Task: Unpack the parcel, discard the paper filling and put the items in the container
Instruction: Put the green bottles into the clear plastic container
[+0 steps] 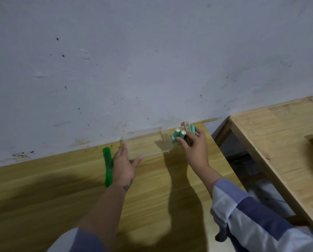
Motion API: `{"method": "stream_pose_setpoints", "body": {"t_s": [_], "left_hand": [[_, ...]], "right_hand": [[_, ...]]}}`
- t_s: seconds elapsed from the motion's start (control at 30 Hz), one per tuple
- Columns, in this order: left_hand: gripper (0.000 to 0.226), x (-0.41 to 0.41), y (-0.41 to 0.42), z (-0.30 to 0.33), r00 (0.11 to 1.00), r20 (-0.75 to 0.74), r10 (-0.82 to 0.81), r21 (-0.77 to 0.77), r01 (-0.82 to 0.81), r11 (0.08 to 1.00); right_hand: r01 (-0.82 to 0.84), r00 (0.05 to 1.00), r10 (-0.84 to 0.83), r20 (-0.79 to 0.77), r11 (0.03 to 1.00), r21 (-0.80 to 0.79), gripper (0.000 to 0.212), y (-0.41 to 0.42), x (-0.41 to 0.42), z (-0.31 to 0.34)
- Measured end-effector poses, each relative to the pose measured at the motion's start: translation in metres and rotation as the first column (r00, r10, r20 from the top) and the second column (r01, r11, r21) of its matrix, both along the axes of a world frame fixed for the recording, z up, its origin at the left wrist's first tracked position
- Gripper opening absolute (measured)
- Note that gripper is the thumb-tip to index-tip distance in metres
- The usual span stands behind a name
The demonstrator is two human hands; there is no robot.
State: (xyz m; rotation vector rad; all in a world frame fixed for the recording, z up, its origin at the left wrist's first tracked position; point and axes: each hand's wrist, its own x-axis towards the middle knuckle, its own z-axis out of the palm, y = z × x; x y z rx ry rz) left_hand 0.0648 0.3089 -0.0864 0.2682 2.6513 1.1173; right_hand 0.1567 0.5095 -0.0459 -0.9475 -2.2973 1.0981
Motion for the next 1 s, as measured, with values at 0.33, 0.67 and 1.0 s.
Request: {"method": "stream_pose_setpoints", "body": {"t_s": [0.33,0.67,1.0], "left_hand": [[0.091,-0.004,-0.003,-0.003,0.999,0.047,0.007,0.105,-0.012,0.994],[0.093,-0.012,-0.007,-0.009,0.998,0.062,0.004,0.164,-0.014,0.986],[0.093,-0.012,-0.008,-0.013,0.999,0.046,-0.012,0.160,0.005,0.987]], "right_hand": [[-0.550,0.782,0.511,0.357,0.835,0.012,0.042,-0.049,-0.080,0.016],[-0.696,0.610,0.681,0.405,0.705,-0.135,0.040,-0.052,-0.090,0.011],[-0.723,0.641,0.596,0.484,0.680,0.120,0.052,-0.050,-0.093,0.008]]}}
